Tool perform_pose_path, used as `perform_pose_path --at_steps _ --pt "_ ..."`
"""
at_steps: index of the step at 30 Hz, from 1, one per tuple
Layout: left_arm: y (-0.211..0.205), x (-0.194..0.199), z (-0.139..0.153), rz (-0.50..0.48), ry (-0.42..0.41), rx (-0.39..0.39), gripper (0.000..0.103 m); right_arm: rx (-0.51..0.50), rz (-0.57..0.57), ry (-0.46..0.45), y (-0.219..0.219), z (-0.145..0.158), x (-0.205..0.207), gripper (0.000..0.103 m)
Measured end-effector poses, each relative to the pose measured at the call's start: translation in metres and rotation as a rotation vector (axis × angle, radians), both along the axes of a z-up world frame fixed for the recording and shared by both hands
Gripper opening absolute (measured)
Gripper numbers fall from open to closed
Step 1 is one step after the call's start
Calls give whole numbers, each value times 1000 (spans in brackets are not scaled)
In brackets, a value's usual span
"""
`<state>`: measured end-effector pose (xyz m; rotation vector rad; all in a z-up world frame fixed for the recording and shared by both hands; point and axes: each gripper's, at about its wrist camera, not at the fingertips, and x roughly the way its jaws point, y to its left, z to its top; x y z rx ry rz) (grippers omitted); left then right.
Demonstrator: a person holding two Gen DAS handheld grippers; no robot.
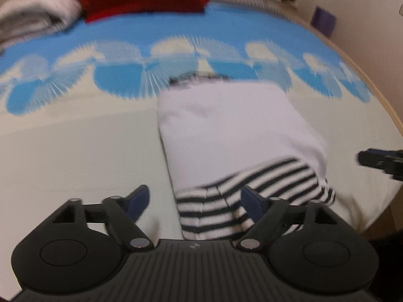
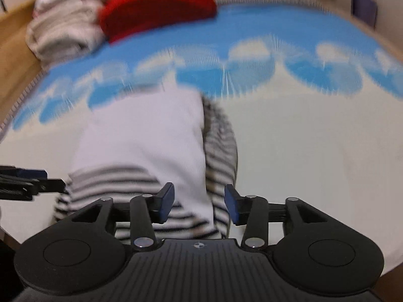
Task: Fold small clothes
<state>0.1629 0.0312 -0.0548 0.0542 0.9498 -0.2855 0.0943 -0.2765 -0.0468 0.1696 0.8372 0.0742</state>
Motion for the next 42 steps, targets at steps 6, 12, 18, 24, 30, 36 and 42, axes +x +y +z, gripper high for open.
perform_pose_path --at_steps 6,12,18,24,30,36,42 --pt "-1 -45 27 108 -143 12 103 12 -57 -135 1 26 -47 81" --pt "-18 -103 33 116 -197 50 103 -6 -113 -200 14 39 -82 86" --pt "-21 -141 42 192 -180 40 103 -8 -143 -205 23 44 -111 90" --pt "-30 -156 36 184 -140 13 103 -84 -59 -168 44 33 -116 91" --pt "-28 -148 24 216 -106 17 103 -123 8 -109 63 22 -107 91" --pt "-24 -147 24 230 -108 13 103 -122 17 -89 65 17 -105 91" --pt "-24 -145 23 221 -98 11 103 -119 16 -86 61 16 -108 91"
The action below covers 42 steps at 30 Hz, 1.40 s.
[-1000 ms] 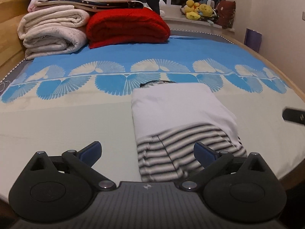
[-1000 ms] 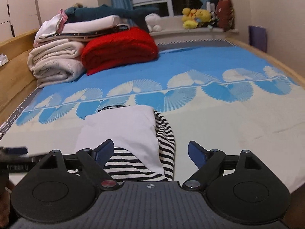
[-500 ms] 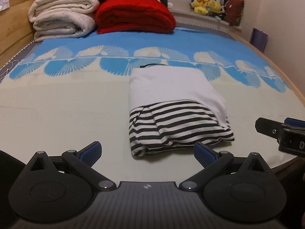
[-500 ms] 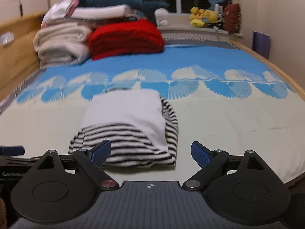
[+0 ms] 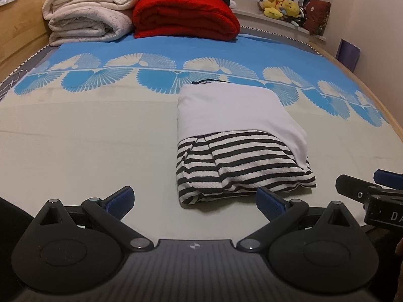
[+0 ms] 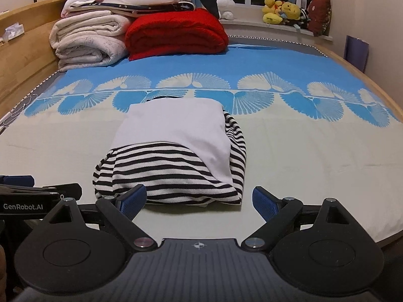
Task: Fold small clothes
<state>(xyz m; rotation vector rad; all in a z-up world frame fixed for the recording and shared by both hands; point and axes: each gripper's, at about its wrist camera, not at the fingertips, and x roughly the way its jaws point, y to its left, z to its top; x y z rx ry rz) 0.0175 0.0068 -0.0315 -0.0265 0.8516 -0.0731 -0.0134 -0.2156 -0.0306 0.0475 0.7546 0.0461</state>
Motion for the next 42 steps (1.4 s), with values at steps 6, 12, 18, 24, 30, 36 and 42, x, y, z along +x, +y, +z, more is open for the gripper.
perform_pose_path --at_steps 6,12,18,24,30,36,42 --pt "-2 2 0 3 -5 -9 103 8 -12 4 -5 0 -1 91" --pt "-5 2 -1 -7 -9 -2 103 11 -5 2 -3 0 -1 91" --pt "-5 2 -1 -5 -10 -7 103 8 0 4 -2 0 -1 91" --pt "-6 1 -1 -6 -11 -5 103 8 -1 6 -2 0 -1 91" --pt "-6 2 -1 -10 -14 -3 103 6 5 10 -3 -1 -1 91" --pt "-7 1 -1 -11 -16 -4 103 6 5 10 -3 -1 -1 91" --pt "-7 1 -1 -12 -18 -4 103 6 5 10 -3 -1 -1 91"
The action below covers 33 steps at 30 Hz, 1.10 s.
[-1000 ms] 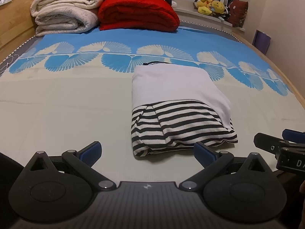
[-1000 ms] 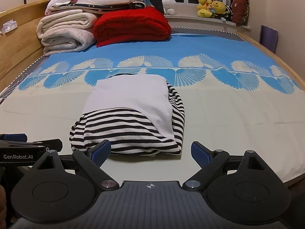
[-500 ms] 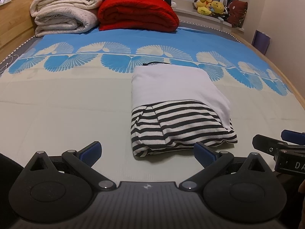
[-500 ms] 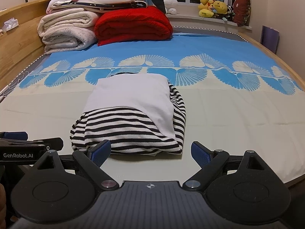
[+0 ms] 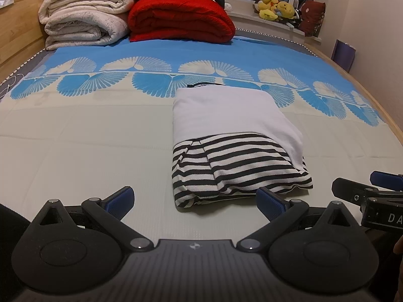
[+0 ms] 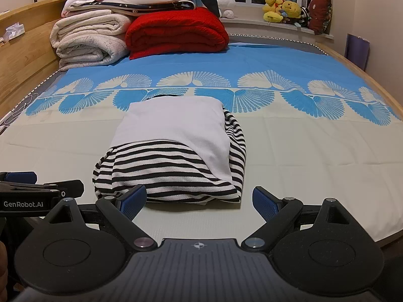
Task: Fold small clothes
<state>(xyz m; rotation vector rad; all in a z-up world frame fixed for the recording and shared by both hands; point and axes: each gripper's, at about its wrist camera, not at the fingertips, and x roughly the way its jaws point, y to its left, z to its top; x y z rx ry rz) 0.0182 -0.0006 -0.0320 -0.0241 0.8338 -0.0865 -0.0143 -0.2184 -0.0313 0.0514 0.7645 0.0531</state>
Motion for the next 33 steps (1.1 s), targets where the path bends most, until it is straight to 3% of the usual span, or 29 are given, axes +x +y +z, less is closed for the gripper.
perform_pose_path --at_steps 33 --pt "0 -1 0 -8 0 2 103 0 3 5 0 -2 -1 91"
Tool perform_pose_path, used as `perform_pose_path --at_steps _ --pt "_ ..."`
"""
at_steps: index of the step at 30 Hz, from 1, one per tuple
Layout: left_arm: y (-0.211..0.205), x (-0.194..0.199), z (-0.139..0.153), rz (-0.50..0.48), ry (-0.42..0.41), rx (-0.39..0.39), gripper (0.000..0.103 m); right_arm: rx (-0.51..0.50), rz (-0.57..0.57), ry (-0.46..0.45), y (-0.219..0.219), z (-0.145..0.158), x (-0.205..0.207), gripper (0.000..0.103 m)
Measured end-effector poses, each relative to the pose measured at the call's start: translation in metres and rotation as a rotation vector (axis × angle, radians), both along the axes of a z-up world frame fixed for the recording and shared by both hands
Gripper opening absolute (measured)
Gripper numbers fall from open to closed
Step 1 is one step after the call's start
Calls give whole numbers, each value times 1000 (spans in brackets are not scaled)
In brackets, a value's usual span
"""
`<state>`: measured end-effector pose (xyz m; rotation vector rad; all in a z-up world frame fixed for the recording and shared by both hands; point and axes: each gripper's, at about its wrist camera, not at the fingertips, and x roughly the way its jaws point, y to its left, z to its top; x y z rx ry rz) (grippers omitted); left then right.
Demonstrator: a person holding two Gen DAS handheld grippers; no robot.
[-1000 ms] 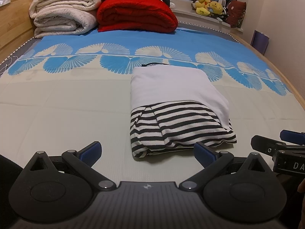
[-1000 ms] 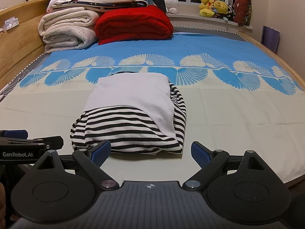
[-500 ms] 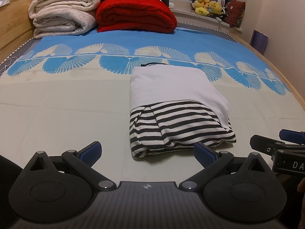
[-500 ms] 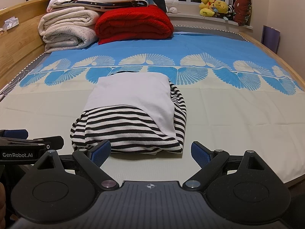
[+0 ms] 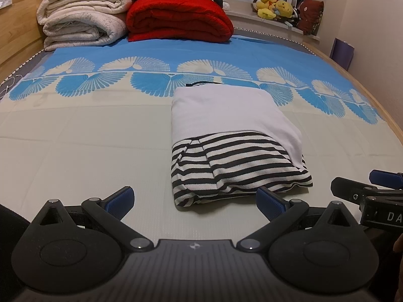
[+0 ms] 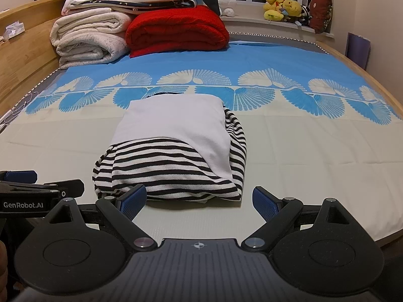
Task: Fold small clothes
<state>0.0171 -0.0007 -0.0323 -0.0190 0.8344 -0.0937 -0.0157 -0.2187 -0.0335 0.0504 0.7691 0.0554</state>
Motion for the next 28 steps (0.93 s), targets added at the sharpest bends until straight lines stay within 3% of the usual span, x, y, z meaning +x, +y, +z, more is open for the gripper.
perform_pose_path --at_steps 28 --pt "3 0 -7 -19 1 14 103 -2 -1 8 0 -4 0 91"
